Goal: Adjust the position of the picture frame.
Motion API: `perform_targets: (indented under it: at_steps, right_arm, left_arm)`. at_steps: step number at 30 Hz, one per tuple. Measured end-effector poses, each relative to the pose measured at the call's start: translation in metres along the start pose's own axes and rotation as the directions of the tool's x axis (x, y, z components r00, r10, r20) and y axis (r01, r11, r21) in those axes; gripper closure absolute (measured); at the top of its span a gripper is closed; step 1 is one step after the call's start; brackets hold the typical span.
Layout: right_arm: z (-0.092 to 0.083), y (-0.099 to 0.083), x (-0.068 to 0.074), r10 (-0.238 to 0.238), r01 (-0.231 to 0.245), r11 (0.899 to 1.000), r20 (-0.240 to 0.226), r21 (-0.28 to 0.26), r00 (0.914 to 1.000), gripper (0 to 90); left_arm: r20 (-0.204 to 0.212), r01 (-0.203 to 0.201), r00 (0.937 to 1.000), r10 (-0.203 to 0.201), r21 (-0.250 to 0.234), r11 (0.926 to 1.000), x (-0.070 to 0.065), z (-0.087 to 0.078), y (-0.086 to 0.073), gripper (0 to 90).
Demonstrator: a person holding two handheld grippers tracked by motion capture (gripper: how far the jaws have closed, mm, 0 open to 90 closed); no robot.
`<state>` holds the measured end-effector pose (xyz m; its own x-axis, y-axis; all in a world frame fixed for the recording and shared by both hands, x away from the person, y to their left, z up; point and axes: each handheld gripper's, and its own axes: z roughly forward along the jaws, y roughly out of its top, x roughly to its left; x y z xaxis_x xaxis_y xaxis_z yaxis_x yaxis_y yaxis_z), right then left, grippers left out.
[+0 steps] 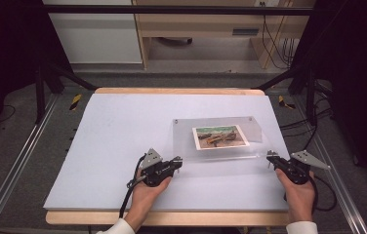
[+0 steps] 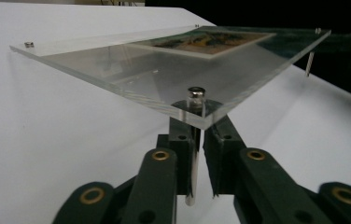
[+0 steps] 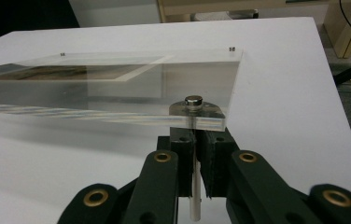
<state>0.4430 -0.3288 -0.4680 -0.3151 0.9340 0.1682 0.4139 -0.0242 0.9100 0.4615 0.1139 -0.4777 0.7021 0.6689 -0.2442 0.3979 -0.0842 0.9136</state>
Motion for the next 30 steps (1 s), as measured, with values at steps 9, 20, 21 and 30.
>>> perform_targets:
  at_steps: [9, 20, 21, 30]
  right_arm:
    - [0.005, -0.002, 0.002, -0.027, 0.027, 1.000, 0.006, 0.015, 0.9996, 77.9]
    - [0.009, 0.002, 0.001, -0.039, 0.039, 0.999, 0.005, 0.001, 0.9992, 84.8]
    - [0.009, 0.002, 0.001, -0.038, 0.038, 0.999, 0.005, 0.004, 0.9993, 84.8]
    - [0.012, 0.002, 0.001, -0.028, 0.028, 1.000, 0.003, 0.008, 0.9996, 82.7]
  left_arm:
    - [-0.003, 0.010, 0.9999, -0.010, 0.008, 0.9999, 0.000, 0.000, 0.000, 84.3]
    - [-0.018, -0.023, 0.9996, 0.023, 0.018, 0.9996, -0.002, 0.002, 0.005, 82.0]
    - [-0.018, -0.023, 0.9996, 0.023, 0.018, 0.9996, -0.002, 0.002, 0.005, 81.4]
    - [-0.019, -0.033, 0.9993, 0.033, 0.026, 0.9991, -0.002, 0.005, 0.008, 84.1]
